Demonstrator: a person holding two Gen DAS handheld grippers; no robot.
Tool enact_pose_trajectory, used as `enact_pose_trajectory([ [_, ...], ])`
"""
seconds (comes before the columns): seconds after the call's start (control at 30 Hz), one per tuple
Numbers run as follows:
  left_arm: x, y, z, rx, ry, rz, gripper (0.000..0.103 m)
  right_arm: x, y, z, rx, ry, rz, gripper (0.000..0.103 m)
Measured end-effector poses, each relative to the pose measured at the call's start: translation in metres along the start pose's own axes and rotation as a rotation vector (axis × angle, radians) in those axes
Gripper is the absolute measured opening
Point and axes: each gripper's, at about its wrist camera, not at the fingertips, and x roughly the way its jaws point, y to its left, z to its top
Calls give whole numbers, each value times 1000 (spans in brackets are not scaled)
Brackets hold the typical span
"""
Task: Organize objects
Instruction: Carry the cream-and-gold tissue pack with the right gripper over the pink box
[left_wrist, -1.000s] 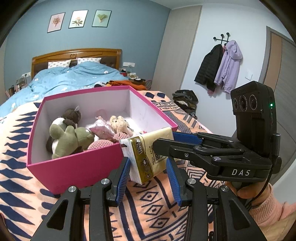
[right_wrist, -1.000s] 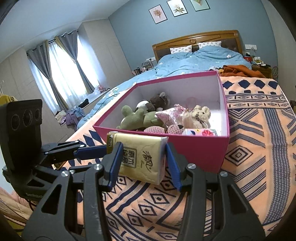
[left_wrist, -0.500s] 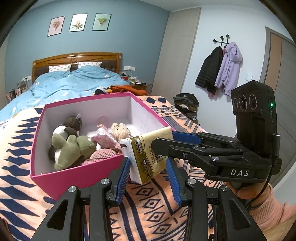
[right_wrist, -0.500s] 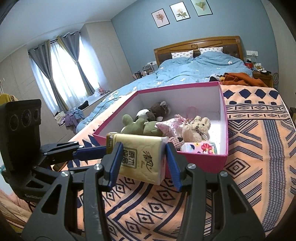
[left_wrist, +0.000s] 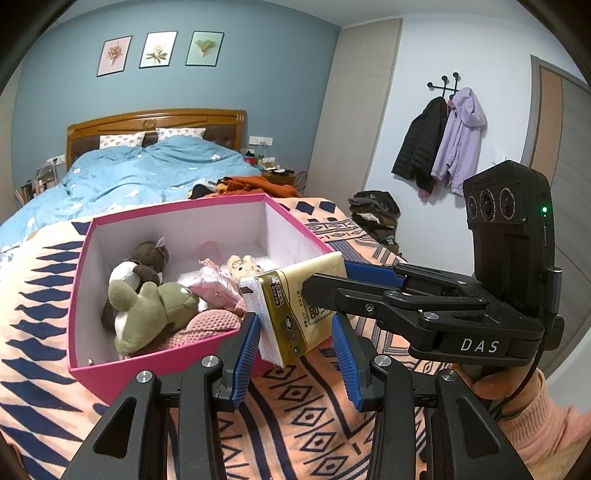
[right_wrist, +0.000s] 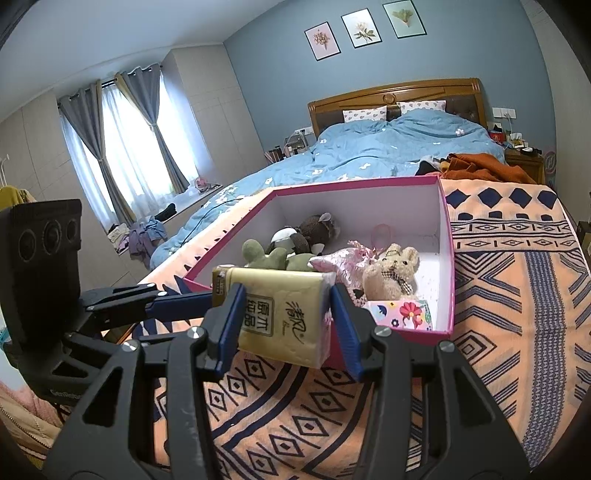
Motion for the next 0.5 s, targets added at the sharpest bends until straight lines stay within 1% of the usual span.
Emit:
enact_pose_trajectory([
  [0.5, 6, 8, 13, -3, -4, 16, 41, 9, -2, 13, 4, -13, 1, 50],
])
